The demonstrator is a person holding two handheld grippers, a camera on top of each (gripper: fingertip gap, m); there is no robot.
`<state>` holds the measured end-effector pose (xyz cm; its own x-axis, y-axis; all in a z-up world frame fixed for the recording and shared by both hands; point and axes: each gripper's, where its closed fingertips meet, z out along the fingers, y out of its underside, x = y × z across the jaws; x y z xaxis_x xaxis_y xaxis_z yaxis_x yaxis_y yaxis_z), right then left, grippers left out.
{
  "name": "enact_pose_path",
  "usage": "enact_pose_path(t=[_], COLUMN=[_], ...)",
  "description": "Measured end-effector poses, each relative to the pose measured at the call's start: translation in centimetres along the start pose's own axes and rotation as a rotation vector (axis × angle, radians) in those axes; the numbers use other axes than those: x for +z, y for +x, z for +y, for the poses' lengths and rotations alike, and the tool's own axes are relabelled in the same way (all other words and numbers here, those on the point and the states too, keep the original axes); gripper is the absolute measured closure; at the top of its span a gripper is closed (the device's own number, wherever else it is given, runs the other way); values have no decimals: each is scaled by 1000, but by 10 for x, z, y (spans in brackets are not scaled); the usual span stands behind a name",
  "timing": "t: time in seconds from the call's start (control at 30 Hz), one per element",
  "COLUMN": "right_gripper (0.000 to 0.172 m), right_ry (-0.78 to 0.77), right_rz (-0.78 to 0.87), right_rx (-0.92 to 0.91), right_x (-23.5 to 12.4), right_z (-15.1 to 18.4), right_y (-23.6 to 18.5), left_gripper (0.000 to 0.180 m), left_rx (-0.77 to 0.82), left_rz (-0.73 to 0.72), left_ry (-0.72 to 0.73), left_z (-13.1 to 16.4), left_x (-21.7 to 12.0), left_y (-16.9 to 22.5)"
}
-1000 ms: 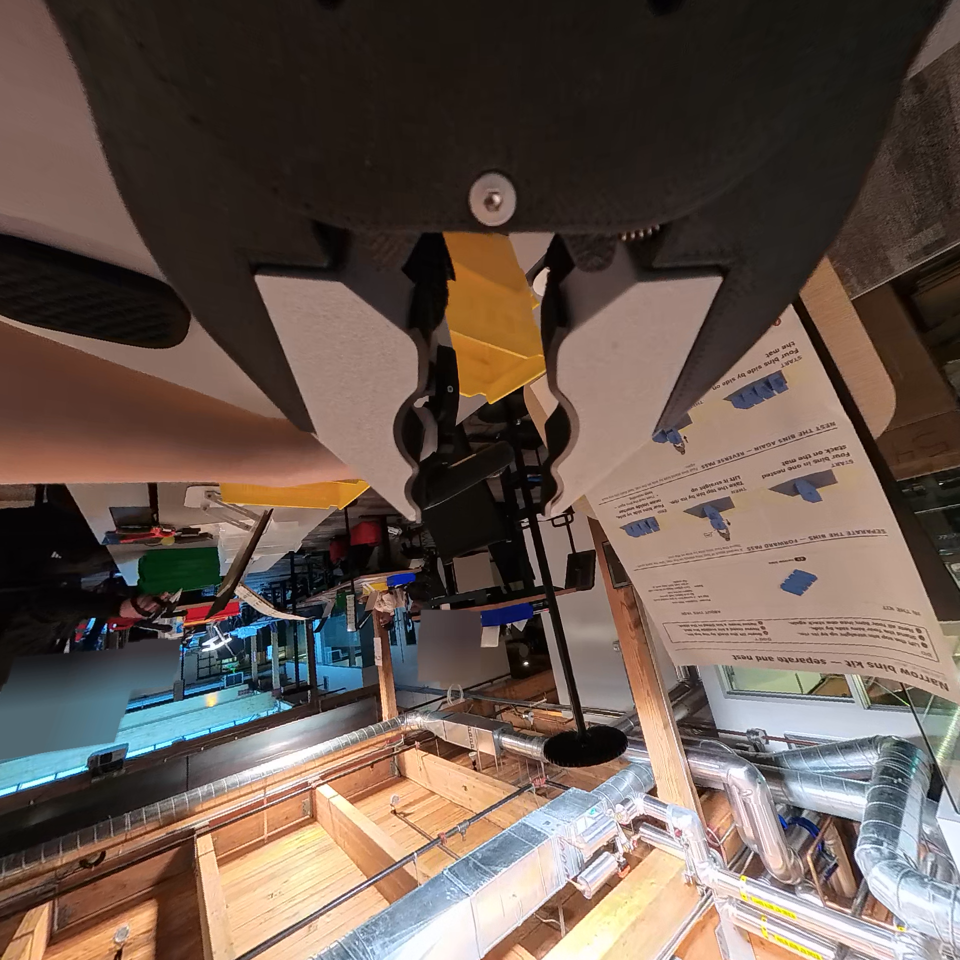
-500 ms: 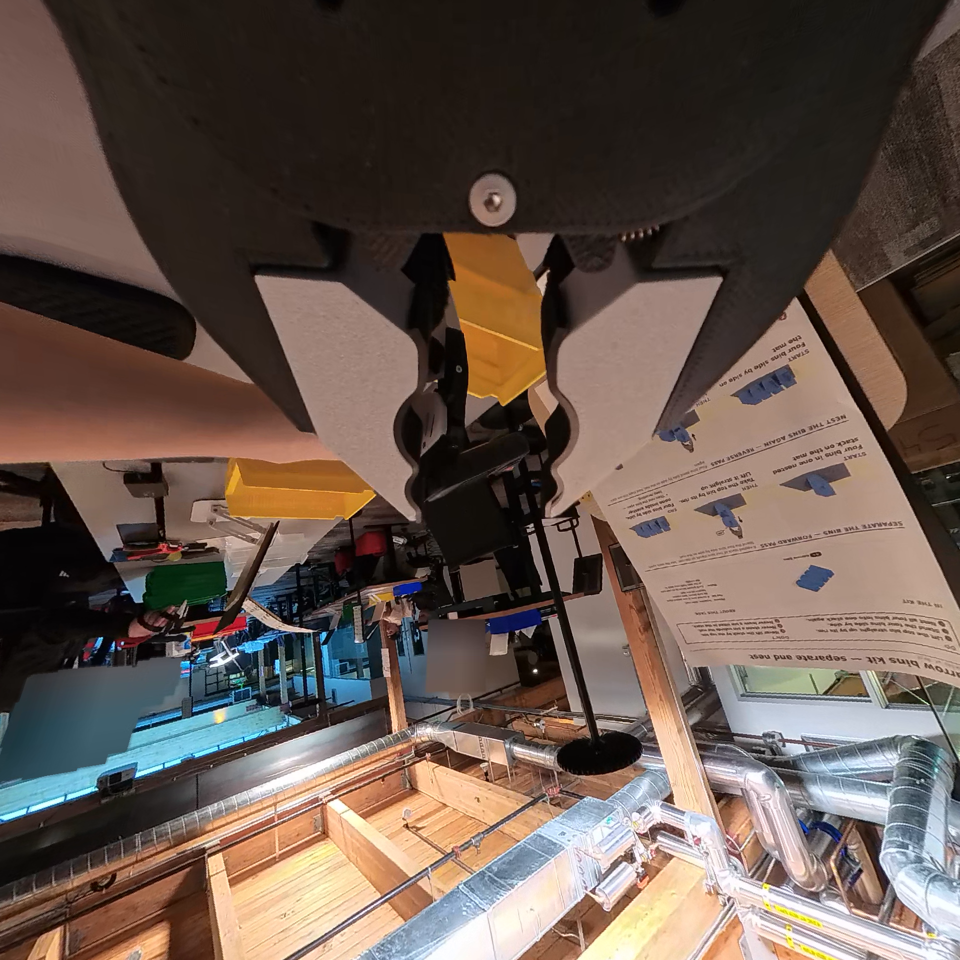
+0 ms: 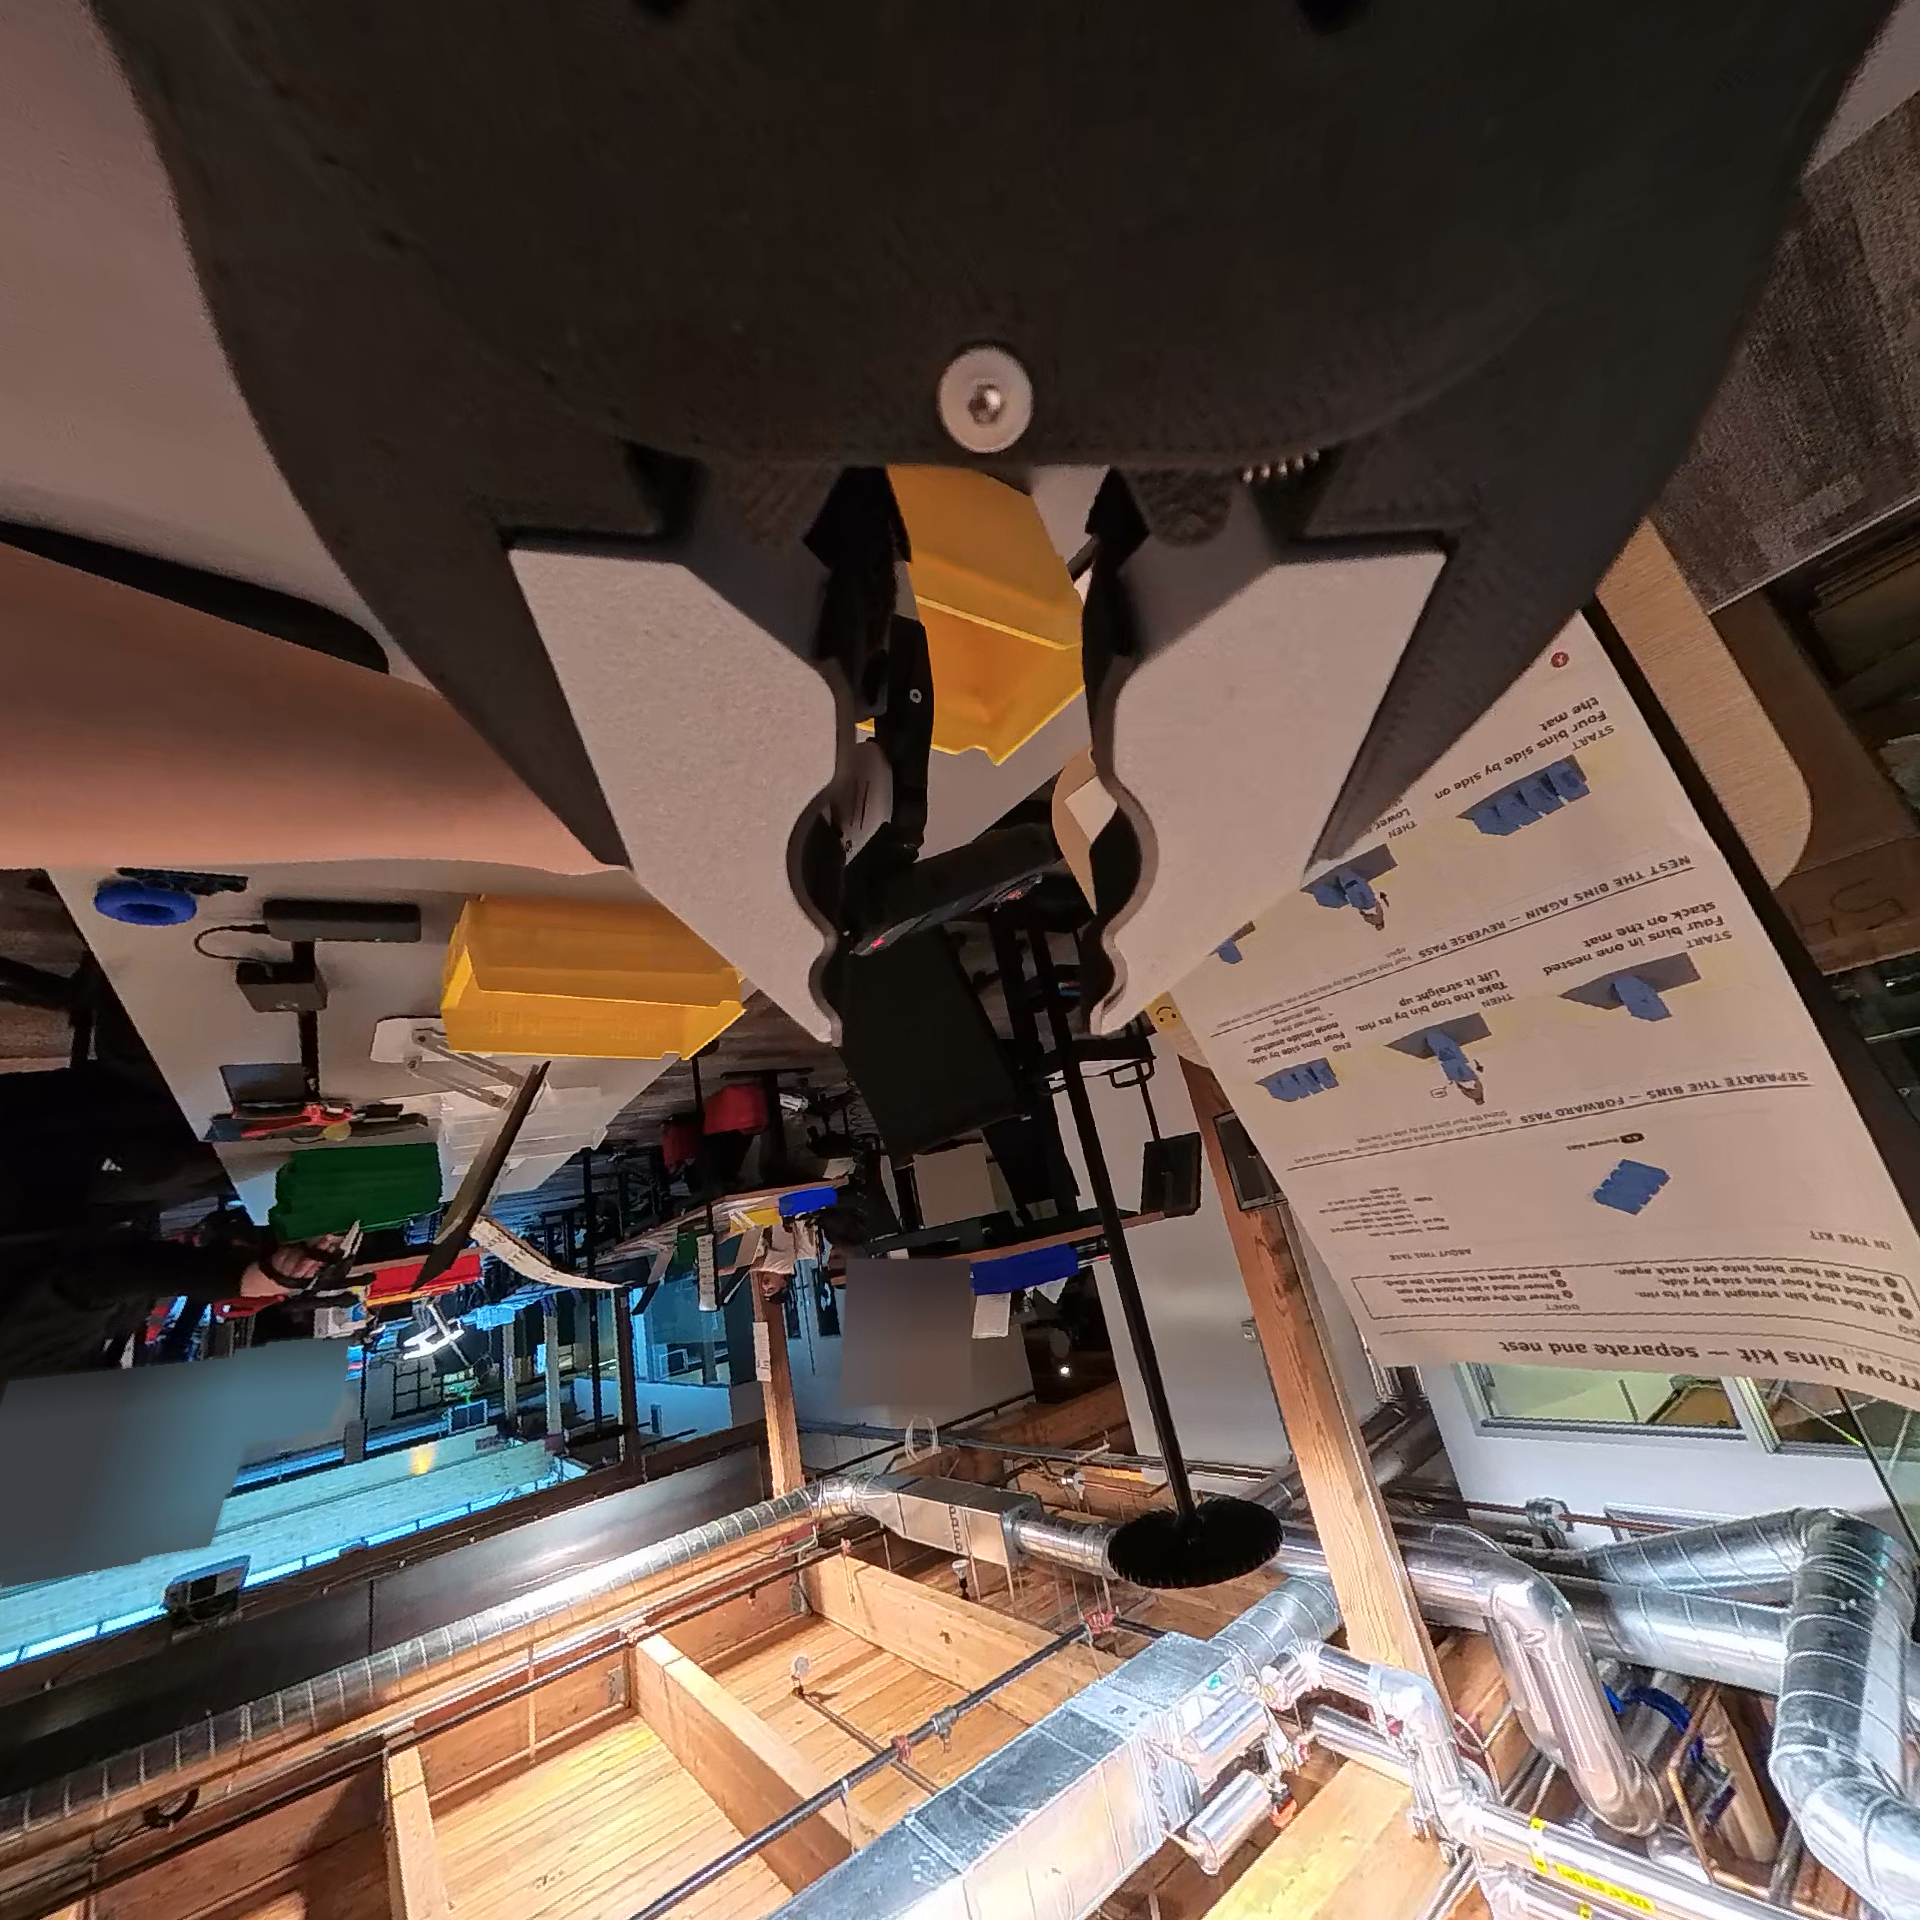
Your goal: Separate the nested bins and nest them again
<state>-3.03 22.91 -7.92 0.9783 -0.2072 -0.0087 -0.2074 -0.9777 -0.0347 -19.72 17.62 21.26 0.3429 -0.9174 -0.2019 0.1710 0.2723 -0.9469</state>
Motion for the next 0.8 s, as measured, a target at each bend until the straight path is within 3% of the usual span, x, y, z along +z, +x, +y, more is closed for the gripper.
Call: enact_pose_path(t=[0.27, 0.53, 0.67, 0.8], right_gripper=[29, 25, 26, 27], right_ry=[61, 381, 755, 1429], right_rz=[-53, -147, -185, -26], right_rx=[-81, -309, -449, -539], right_x=[-2, -74, -144, -241], right_z=[-3, -4, -4, 0], right_y=[-6, -1, 22, 72], left_gripper=[130, 100, 84, 60], left_rx=[-28, 9, 62, 19], left_rz=[-85, -207, -303, -351], left_ry=[-34, -52, -158, -280], left_z=[10, 9, 22, 42], left_x=[6, 13, 12, 9], left_y=[-14, -20, -28, -33])
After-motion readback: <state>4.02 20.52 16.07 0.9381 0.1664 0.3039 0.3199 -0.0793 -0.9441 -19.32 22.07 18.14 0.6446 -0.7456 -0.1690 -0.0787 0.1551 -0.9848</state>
